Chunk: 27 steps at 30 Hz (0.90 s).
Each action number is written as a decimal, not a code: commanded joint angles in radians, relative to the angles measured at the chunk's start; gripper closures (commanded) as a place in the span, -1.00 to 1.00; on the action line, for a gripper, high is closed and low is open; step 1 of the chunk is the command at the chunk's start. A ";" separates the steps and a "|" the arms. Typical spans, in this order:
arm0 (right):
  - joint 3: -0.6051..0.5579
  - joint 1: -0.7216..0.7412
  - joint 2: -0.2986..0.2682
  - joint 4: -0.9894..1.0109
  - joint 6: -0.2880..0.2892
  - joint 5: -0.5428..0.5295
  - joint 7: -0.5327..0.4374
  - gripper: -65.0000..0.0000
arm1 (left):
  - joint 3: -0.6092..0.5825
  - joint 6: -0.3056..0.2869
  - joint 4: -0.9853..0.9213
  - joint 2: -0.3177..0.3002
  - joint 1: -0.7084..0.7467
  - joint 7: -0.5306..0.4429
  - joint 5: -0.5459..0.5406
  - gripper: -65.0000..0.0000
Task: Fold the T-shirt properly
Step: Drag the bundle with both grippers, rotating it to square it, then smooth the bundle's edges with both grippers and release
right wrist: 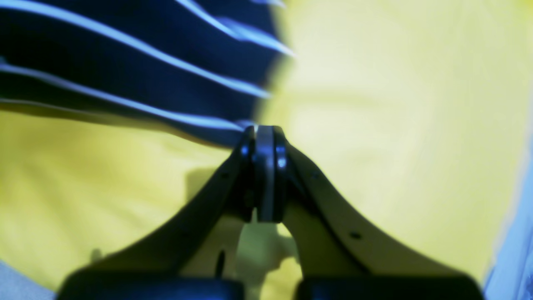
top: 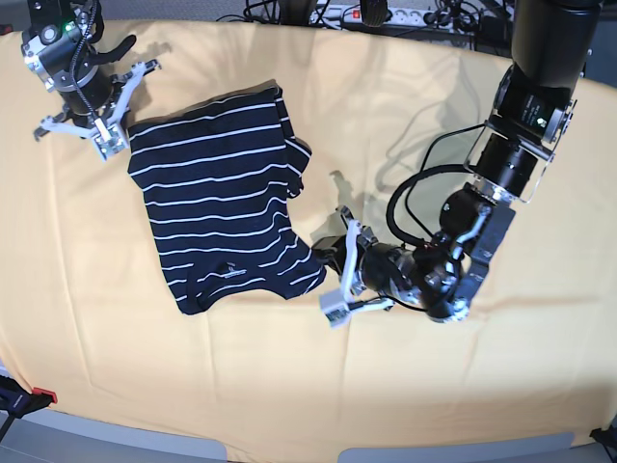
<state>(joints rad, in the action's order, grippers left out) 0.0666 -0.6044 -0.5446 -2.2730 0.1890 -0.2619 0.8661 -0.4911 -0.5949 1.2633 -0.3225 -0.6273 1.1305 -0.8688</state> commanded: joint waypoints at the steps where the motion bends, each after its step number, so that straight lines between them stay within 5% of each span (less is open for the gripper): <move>1: 0.017 0.033 -0.016 0.003 -0.011 0.018 -0.022 1.00 | 0.035 -0.008 0.016 -0.005 -0.032 0.004 -0.050 1.00; 6: 0.020 0.200 -0.016 0.200 0.029 -0.050 -0.036 1.00 | 0.137 -0.011 0.017 -0.039 -0.032 0.030 -0.169 1.00; 12: 0.020 0.331 -0.015 0.414 0.218 -0.245 -0.013 1.00 | 0.153 -0.011 0.017 -0.113 -0.032 0.031 -0.211 1.00; 21: 0.020 0.261 -0.015 0.407 0.471 -0.634 0.132 1.00 | 0.153 -0.012 0.017 -0.168 -0.032 0.030 -0.232 1.00; 27: 0.020 0.155 -0.015 0.310 0.477 -0.636 0.149 1.00 | 0.153 -0.016 0.017 -0.168 -0.032 0.030 -0.236 1.00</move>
<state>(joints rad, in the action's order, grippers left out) 0.0803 -0.4515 -0.5453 -1.9461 0.6582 -0.8791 1.0256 -0.3473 -0.6067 1.2671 -0.4820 -0.6266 1.1755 -1.0775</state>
